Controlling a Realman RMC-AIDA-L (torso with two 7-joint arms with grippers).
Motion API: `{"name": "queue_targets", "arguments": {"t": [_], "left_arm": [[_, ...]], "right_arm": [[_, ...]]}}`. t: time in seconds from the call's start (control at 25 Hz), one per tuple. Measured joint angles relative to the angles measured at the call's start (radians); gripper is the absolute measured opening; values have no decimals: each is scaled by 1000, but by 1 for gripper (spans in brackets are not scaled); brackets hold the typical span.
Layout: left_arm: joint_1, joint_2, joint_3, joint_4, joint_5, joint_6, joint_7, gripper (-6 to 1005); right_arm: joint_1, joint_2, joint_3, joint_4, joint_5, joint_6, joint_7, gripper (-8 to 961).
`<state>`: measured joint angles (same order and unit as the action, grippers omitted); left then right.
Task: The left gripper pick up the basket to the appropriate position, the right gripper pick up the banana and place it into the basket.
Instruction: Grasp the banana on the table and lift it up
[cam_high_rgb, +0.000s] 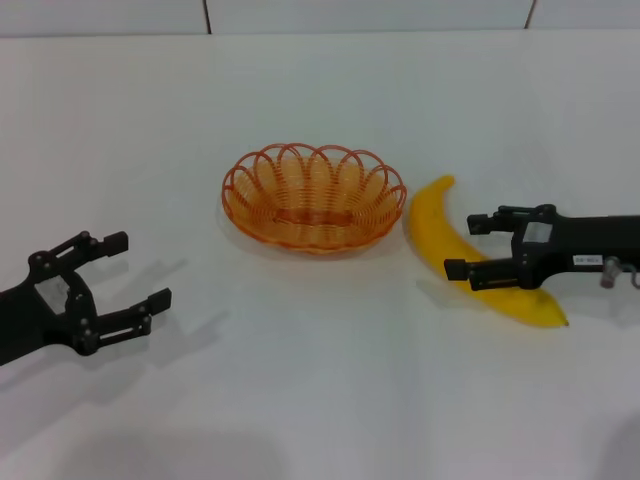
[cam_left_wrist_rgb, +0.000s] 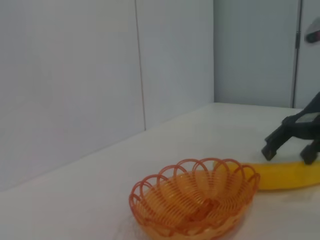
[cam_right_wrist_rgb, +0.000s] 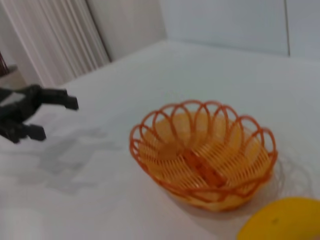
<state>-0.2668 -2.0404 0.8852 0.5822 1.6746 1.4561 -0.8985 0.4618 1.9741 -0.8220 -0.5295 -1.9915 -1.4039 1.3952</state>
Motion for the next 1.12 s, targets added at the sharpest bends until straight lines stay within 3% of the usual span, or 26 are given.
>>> {"name": "queue_targets", "arguments": {"t": [0.16, 0.28, 1.08, 1.12], "left_arm": [[-9, -1, 0, -11, 2, 0, 0, 893], [-10, -1, 0, -14, 3, 5, 0, 893], [-9, -1, 0, -27, -9, 16, 19, 893], [-8, -1, 0, -27, -9, 20, 19, 893]], "right_arm": [[3, 26, -27, -73, -72, 48, 111, 893], [6, 33, -34, -94, -93, 50, 148, 892], [13, 35, -71, -102, -124, 68, 187, 891], [15, 36, -76, -104, -131, 68, 190, 856]]}}
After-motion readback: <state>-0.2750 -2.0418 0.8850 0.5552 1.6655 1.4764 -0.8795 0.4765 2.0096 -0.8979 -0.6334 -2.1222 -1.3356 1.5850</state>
